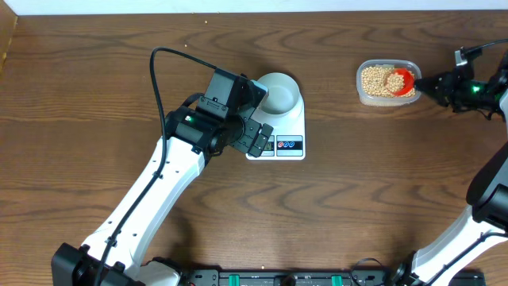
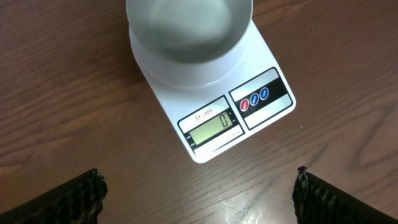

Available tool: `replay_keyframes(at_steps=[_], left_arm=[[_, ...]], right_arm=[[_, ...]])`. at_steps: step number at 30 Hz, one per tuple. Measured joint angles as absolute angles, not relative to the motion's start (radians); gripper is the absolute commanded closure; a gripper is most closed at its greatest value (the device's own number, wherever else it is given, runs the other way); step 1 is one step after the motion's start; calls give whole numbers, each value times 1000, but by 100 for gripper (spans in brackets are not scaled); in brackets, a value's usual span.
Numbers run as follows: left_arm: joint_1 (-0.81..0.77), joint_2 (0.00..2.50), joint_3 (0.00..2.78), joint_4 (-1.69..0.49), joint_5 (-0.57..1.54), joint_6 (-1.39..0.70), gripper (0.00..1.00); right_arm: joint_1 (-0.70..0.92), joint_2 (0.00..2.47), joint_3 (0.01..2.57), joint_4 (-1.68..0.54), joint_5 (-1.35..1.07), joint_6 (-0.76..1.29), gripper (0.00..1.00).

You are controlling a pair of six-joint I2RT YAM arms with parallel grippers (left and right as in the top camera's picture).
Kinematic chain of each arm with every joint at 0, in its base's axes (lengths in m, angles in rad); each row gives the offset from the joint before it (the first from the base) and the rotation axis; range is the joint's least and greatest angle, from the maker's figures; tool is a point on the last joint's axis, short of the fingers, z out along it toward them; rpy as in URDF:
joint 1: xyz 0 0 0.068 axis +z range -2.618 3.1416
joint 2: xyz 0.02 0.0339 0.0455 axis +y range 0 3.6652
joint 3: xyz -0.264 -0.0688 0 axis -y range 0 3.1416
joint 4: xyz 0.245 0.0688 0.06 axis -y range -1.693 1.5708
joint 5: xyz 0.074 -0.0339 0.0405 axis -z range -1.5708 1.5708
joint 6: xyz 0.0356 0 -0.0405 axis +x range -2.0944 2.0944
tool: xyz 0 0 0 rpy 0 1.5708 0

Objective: Scoop item into bowl and weigh 50g on scale
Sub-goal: 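Lift the filled scoop out of the tub with the right gripper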

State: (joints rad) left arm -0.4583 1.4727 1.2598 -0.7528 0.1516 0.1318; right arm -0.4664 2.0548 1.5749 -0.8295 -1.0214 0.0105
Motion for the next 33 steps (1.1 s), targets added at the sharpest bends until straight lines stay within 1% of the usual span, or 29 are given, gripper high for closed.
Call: replay_keyframes(at_steps=[7,18,21,33], left_arm=[[-458,1473,1260,-753,152,132,2],[-458,1473,1260,-753,152,132,2],[-458,1473,1260,-752,152,132,2],[-458,1473,1260,-753,152,132,2]], right_arm=[[-469,2055,1575,-802,-1193,3,99],[-455,2055,1575,-802,-1308,-7,99],[-414,2055,1575,-797,-1314,-11,99],[-170,2055,1575,-792,-1328,-12,99]])
